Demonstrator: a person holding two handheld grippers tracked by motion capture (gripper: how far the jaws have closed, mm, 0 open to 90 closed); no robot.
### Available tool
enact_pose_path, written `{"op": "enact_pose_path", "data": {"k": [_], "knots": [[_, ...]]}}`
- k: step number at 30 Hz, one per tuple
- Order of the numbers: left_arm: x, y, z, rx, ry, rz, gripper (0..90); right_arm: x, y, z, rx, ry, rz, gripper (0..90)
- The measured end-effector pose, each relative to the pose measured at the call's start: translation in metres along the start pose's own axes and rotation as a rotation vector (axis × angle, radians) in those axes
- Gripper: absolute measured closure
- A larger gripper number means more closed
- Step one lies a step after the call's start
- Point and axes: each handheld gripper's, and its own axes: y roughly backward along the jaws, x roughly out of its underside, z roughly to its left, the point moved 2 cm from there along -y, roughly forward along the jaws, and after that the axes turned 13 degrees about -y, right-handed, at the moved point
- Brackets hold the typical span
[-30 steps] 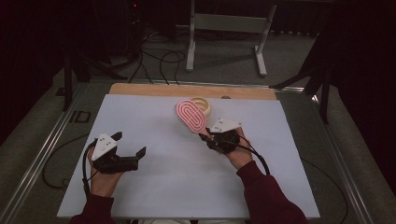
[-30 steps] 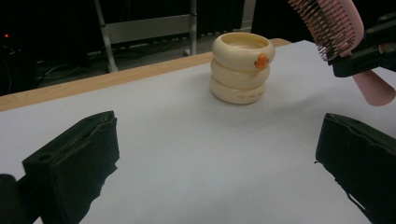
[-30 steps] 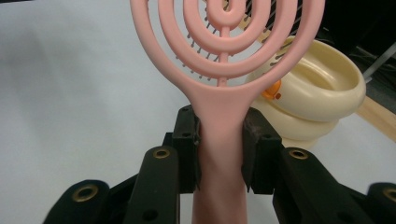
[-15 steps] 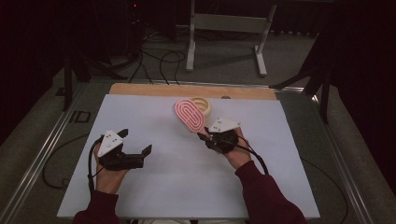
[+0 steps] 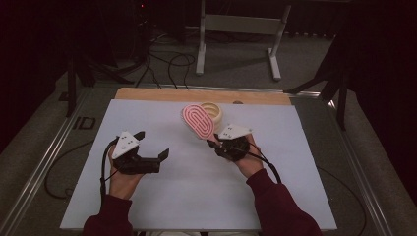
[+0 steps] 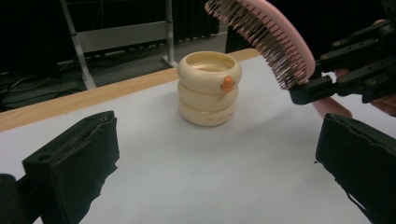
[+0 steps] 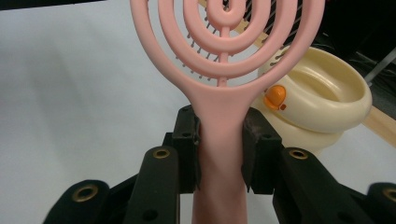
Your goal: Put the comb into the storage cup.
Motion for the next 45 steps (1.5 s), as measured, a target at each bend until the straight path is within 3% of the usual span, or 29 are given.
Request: {"op": "enact_pose_path", "data": {"k": [45], "knots": [[-0.024, -0.038, -0.013, 0.073, -0.008, 0.002, 0.0, 0.001, -0.008, 0.004, -0.012, -0.001, 0.004, 70.2]]}}
